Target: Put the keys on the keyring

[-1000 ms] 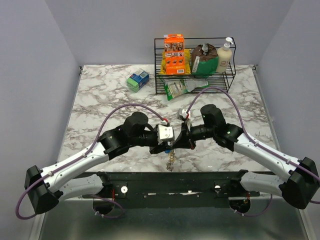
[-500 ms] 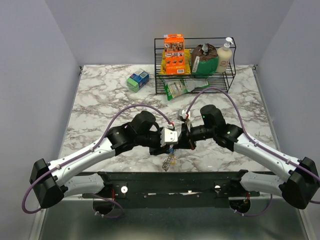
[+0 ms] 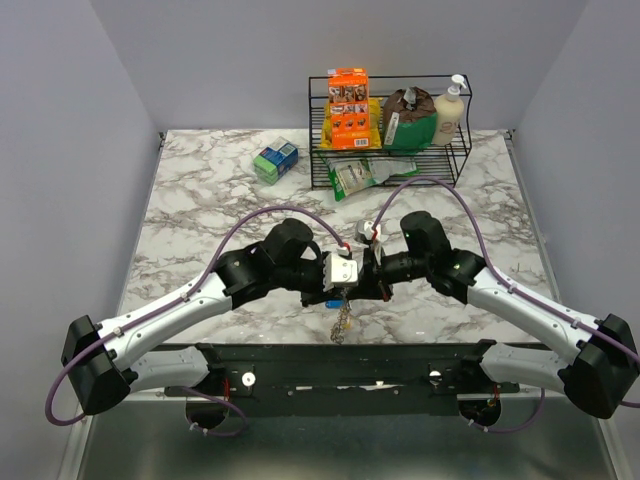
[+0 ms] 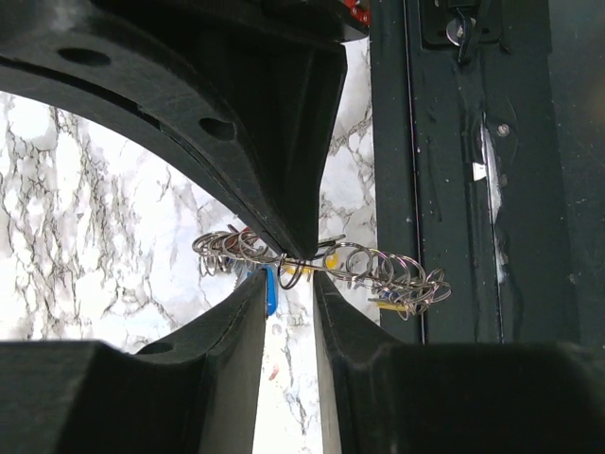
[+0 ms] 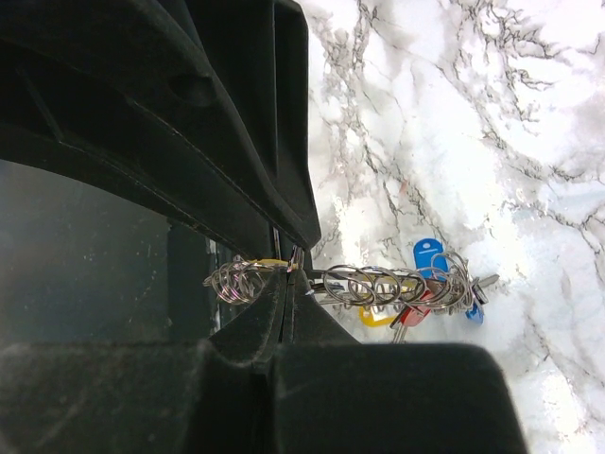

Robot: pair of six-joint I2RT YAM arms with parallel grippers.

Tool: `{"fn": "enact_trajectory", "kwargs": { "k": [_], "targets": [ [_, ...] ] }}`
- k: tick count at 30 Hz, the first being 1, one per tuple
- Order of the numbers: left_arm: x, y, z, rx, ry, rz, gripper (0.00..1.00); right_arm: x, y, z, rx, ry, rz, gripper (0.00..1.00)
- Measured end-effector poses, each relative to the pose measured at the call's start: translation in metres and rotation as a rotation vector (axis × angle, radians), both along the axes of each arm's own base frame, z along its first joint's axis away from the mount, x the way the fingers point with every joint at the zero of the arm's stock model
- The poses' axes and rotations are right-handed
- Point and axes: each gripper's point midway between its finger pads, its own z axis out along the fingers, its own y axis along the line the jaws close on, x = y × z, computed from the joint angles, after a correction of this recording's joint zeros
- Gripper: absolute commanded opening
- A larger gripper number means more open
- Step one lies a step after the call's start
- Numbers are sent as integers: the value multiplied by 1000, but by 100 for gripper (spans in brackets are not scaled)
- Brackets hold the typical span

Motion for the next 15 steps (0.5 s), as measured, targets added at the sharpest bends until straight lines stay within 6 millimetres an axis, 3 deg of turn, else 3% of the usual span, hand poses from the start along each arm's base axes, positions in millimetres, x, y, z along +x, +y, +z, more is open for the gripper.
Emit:
{"fn": "enact_trajectory", "kwargs": {
  "k": [15],
  "targets": [
    [4,-6,-6,7,7,0,22,-1,-1,3,8,-8,1,0]
  ]
}}
